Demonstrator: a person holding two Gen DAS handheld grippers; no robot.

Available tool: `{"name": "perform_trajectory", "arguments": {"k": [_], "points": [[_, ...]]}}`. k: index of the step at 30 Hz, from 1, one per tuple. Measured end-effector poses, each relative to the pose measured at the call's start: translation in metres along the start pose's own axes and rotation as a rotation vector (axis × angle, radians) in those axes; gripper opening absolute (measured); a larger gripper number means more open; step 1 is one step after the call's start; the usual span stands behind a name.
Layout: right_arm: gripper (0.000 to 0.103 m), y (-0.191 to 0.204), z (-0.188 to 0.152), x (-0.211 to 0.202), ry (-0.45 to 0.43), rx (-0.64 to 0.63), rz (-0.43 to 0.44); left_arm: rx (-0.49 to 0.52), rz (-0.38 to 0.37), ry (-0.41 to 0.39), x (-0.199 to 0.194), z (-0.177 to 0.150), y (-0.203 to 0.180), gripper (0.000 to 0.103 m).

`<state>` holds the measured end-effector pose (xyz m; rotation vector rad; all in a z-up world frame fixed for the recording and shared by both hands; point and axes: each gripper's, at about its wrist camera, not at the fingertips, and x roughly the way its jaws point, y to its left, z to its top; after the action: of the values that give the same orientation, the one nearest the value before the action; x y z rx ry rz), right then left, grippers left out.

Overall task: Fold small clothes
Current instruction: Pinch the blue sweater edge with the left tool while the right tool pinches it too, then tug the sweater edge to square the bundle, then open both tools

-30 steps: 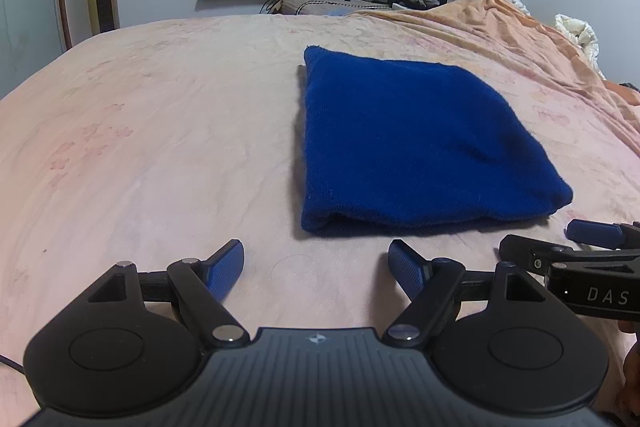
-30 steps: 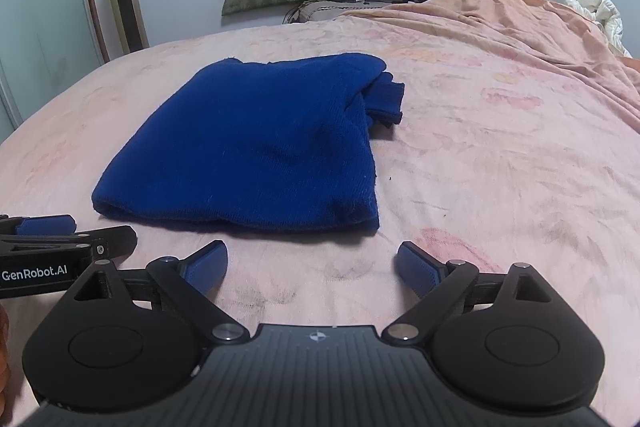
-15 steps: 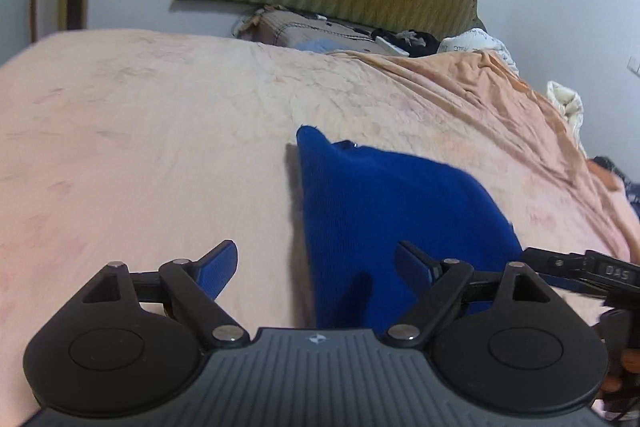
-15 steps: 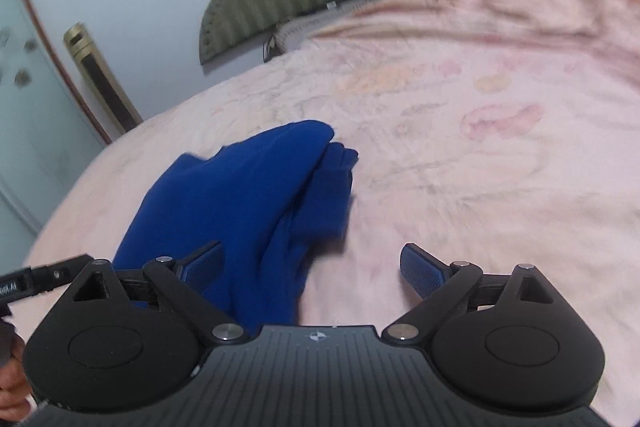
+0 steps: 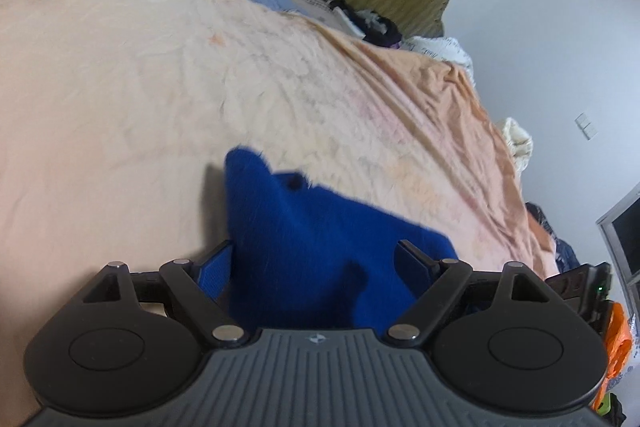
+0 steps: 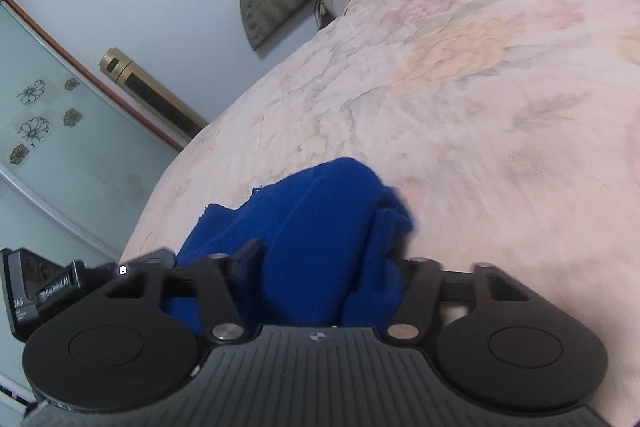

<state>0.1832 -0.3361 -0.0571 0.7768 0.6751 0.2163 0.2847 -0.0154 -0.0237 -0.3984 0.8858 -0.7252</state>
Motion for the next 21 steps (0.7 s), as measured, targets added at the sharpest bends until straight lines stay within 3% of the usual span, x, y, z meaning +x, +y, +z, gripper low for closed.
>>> {"name": "perform_trajectory", "arguments": {"k": [1,2,4,8,12,14,16,17,18,20,21], "points": [[0.037,-0.001,0.003,0.004,0.006,0.005,0.006,0.013,0.001,-0.010,0.001,0.002,0.000,0.065],[0.032,-0.001,0.004,0.006,0.007,0.006,0.012,0.035,0.011,-0.014,0.003,0.004,-0.002,0.041],[0.029,0.003,0.006,0.007,-0.005,-0.021,0.014,0.102,0.064,-0.014,0.009,0.005,-0.009,0.017],[0.025,0.022,0.008,-0.001,-0.059,-0.136,0.006,0.261,0.103,-0.080,0.004,0.002,-0.027,0.012],[0.024,0.032,0.018,0.000,-0.113,-0.194,-0.062,0.304,0.159,-0.132,0.008,0.013,-0.032,0.012],[0.026,0.029,0.021,0.012,-0.083,-0.187,-0.131,0.343,0.273,-0.099,0.023,0.014,-0.035,0.014],[0.043,0.028,0.020,0.020,-0.050,-0.186,-0.200,0.365,0.347,-0.087,0.027,0.010,-0.040,0.018],[0.051,0.031,0.018,0.016,-0.065,-0.196,-0.229,0.371,0.360,-0.096,0.022,0.007,-0.043,0.026],[0.052,0.037,0.015,0.009,-0.091,-0.221,-0.262,0.376,0.369,-0.107,0.016,0.003,-0.046,0.032],[0.057,0.052,0.006,-0.009,-0.144,-0.278,-0.354,0.395,0.415,-0.137,0.000,-0.008,-0.055,0.073],[0.061,0.060,0.001,-0.015,-0.166,-0.296,-0.402,0.407,0.441,-0.165,-0.011,-0.016,-0.060,0.080]]}}
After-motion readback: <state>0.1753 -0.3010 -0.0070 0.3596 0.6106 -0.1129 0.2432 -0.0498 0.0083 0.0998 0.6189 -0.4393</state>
